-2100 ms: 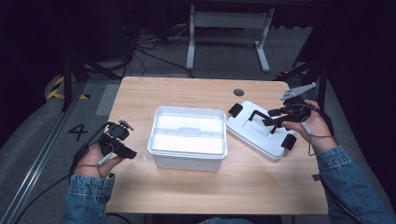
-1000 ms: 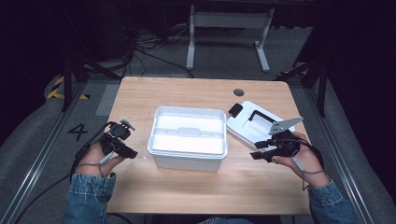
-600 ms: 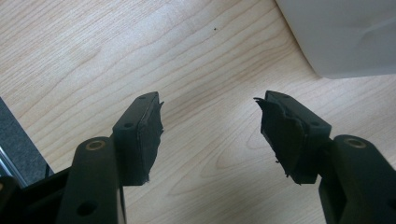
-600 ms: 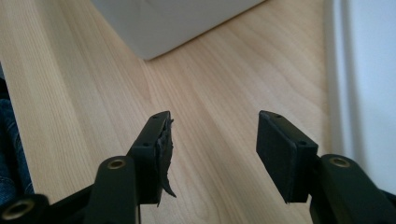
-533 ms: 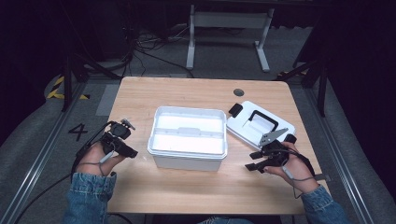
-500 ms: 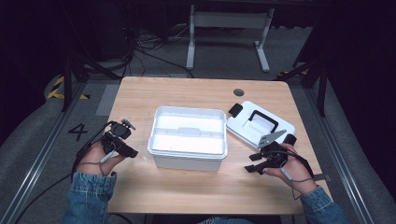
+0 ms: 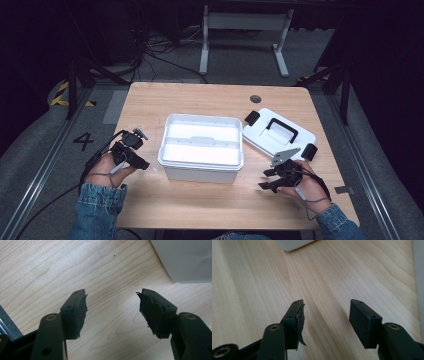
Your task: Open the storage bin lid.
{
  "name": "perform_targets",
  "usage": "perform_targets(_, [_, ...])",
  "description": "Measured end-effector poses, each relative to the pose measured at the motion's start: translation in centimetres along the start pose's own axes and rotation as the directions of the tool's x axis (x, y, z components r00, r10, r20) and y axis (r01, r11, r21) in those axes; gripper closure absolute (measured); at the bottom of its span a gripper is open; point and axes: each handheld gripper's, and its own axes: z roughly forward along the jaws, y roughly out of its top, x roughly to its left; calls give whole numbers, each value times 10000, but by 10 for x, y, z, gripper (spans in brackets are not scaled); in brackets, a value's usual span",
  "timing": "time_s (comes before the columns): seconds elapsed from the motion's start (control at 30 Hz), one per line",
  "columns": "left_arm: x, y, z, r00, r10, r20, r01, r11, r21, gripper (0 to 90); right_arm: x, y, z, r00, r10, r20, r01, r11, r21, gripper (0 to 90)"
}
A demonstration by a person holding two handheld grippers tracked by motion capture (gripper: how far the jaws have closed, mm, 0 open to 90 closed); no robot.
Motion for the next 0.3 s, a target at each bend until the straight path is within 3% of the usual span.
perform_targets(0.23, [1, 0, 0, 9998, 149, -118, -149, 9999, 21, 388, -1, -4, 4, 9999, -74, 115, 75, 9999, -79, 464])
perform_targets(0.3, [0, 0, 0, 10000, -16, 3, 16, 10000, -23, 389, -1, -4, 5, 9998, -144, 157, 146, 9998, -116, 461])
